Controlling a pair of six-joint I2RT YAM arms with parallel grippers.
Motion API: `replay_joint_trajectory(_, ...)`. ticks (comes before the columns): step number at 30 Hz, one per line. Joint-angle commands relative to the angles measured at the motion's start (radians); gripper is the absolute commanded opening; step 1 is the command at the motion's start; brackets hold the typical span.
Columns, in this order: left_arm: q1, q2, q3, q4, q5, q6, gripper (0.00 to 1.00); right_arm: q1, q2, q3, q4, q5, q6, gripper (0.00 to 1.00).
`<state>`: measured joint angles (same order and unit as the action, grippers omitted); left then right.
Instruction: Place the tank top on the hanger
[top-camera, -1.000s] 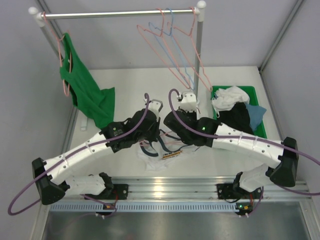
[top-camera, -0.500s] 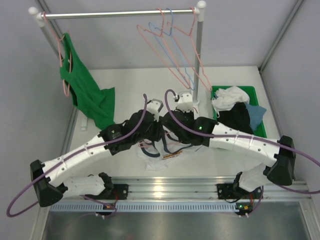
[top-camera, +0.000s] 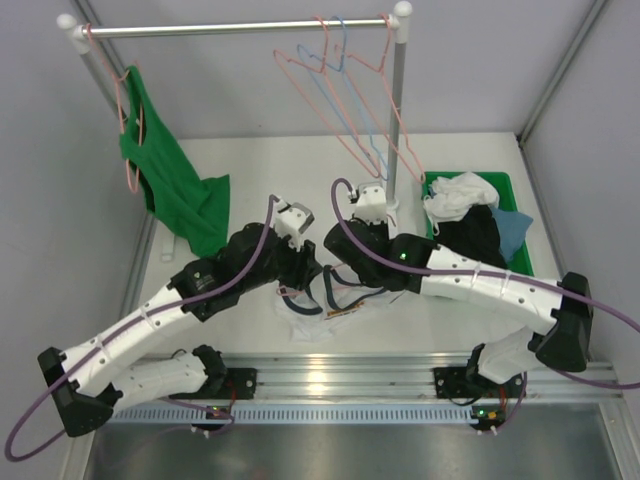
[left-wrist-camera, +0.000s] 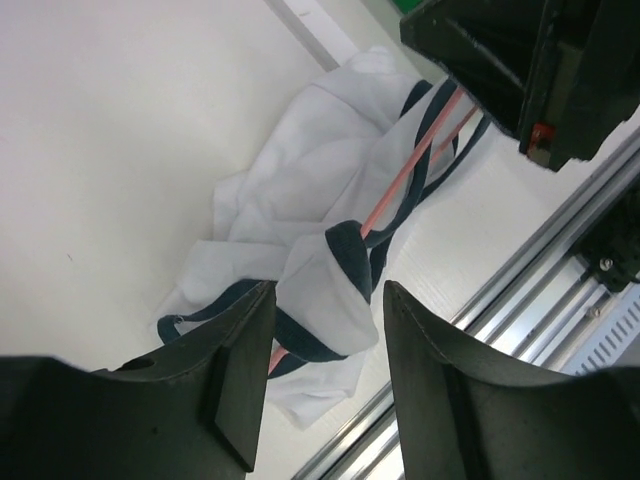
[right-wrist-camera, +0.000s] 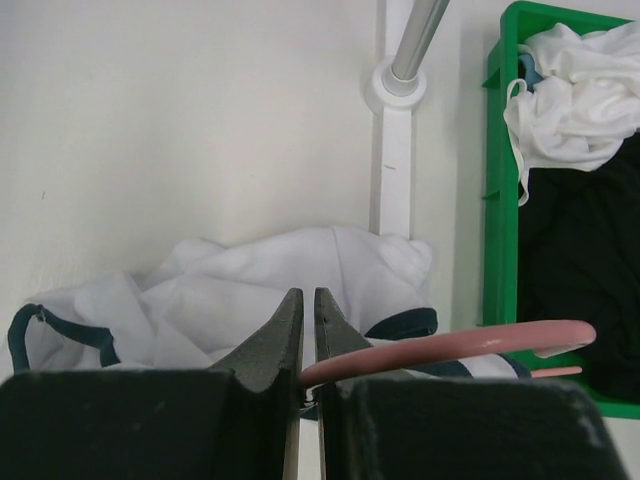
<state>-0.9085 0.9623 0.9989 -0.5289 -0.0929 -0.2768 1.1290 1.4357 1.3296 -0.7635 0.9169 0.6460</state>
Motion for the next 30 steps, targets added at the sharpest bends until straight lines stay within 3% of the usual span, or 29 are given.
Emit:
replay_joint_trajectory(1, 0.051, 0.012, -0.034, -0.002, 0.183, 0.091, 0.52, -0.008, -0.052, 0.003, 0.032, 0.010, -0.016, 0.00)
replay_joint_trajectory(11, 0.184, 0.023, -0.118, 0.128, 0.456, 0.125, 0.51, -0.011, -0.067, -0.013, 0.053, -0.007, -0.035, 0.00)
replay_joint_trajectory(30, 0.201, 0.115, -0.166, 0.224, 0.506, 0.180, 0.46, -0.012, -0.070, -0.009, 0.062, -0.018, -0.045, 0.00)
